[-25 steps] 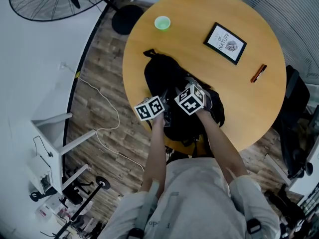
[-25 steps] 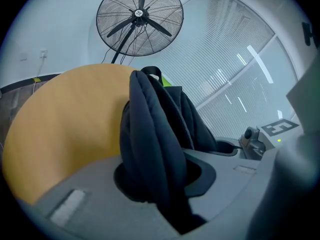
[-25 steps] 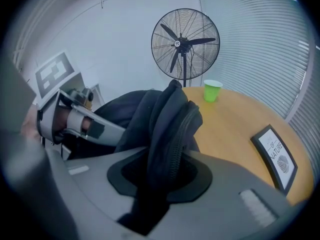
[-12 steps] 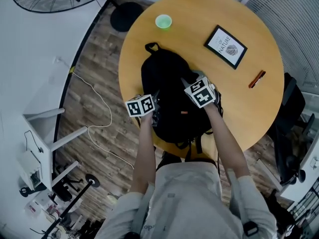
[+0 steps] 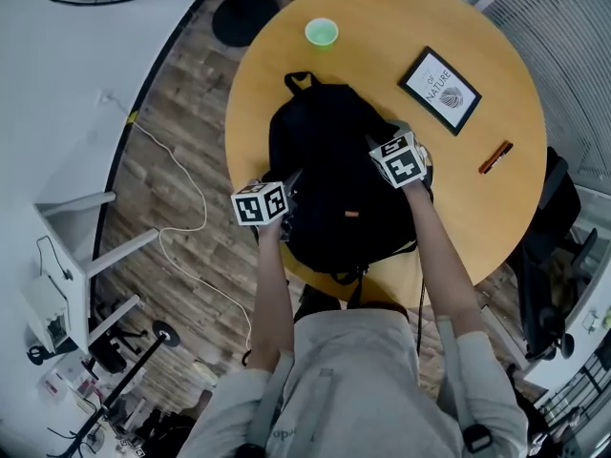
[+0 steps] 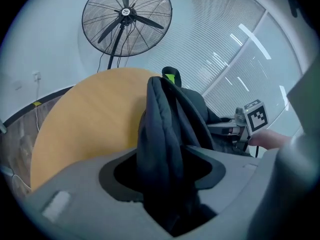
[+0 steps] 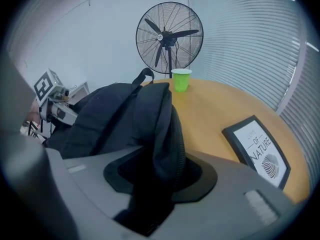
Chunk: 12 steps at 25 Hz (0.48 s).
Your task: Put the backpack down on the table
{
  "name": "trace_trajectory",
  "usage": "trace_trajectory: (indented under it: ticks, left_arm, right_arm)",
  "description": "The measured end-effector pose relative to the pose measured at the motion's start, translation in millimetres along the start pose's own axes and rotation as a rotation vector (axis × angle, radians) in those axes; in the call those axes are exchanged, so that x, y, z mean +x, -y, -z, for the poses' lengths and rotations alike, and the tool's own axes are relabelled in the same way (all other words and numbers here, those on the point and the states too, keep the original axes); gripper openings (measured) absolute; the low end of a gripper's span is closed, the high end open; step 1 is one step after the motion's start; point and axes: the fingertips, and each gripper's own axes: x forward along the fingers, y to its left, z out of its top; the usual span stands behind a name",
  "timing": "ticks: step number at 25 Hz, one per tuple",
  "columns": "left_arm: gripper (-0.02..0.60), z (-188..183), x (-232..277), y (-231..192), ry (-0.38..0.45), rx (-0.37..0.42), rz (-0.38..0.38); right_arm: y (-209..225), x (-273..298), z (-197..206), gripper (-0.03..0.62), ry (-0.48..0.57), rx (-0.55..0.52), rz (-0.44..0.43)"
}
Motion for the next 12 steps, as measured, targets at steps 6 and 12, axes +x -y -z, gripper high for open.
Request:
trace_trajectory:
  ticks: [6, 12]
  left_arm:
    - [0.256, 3, -20, -10, 0.010, 0.025, -0.034]
    - [0.275, 6, -22, -17, -0.023, 0.054, -0.085]
  right_arm:
    - [11, 3, 2, 0.175, 0.007, 0.061, -0.044]
    - [17, -2, 4, 0.204, 0.018, 0.099, -0.056]
